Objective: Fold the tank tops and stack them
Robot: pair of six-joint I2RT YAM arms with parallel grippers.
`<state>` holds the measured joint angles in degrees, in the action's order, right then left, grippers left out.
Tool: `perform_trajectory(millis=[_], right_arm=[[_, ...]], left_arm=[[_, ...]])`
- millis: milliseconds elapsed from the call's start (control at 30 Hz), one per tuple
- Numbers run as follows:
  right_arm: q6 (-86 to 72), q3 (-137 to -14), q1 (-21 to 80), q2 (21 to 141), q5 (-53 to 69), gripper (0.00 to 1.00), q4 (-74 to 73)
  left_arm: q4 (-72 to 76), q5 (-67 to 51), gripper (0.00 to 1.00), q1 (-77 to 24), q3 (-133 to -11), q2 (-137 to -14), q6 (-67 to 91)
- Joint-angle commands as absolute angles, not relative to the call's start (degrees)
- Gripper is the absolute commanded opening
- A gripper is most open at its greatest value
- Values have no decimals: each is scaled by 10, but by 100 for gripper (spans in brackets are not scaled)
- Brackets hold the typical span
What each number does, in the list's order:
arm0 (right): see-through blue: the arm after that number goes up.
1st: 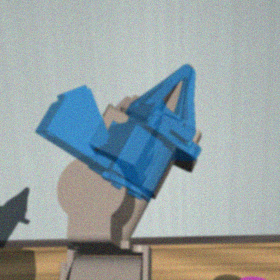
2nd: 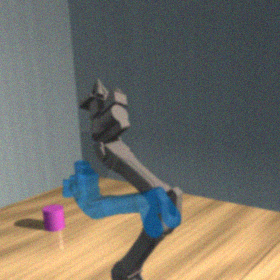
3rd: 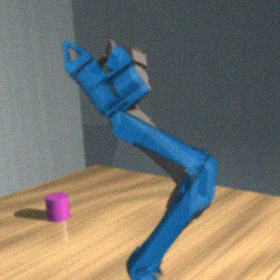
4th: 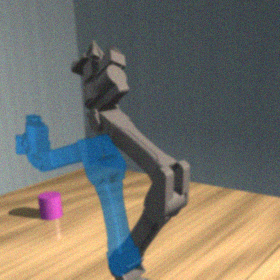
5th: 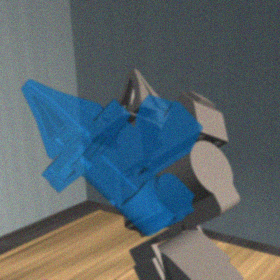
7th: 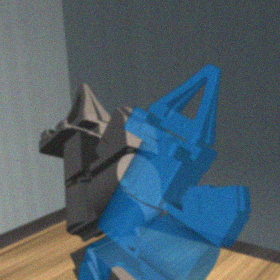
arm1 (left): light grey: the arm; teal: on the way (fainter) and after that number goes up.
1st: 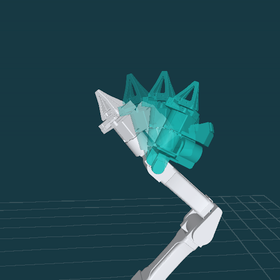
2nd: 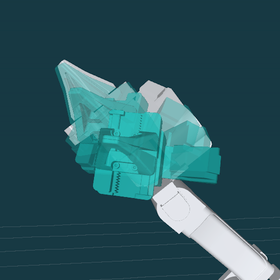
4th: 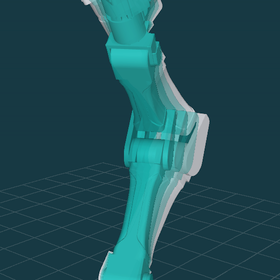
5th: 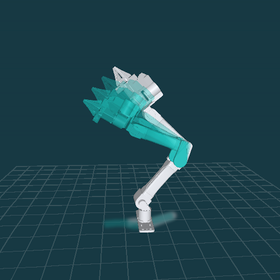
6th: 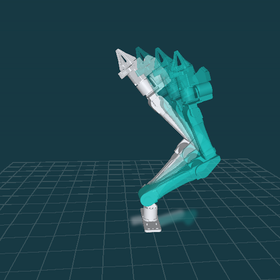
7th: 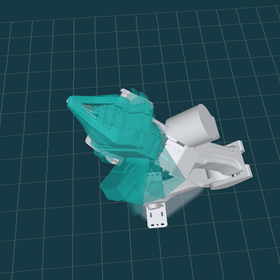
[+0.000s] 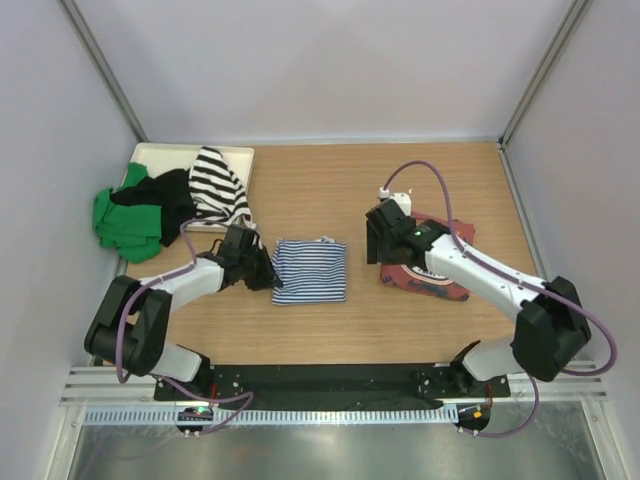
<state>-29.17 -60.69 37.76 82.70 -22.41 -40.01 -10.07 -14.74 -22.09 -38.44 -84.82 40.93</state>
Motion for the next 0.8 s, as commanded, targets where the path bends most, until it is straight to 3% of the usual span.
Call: perform_trajectory(millis=[0,133,333,433,600,767], right_arm=[[-308,-559,376,778,-79,68,-280],[-319,-534,376,805,33,72,-196],[-363,-512,377,867,72,83,-104],[-381,-509,377,892,57,84,-84],[-407,-503,375,931,41,81,-55],[-434,-495,375,980,41,73,-24]], left_arm=[[-53,-141,15,-222,-340,-789,435],[-84,-107,55,-221,-320,-722,433],[-133,-73,75,-219,-351,-707,410],[-149,-40,84,-212,-364,-714,403],[-132,-34,87,-197,-392,-783,404],[-101,-61,74,-197,-427,-863,408]])
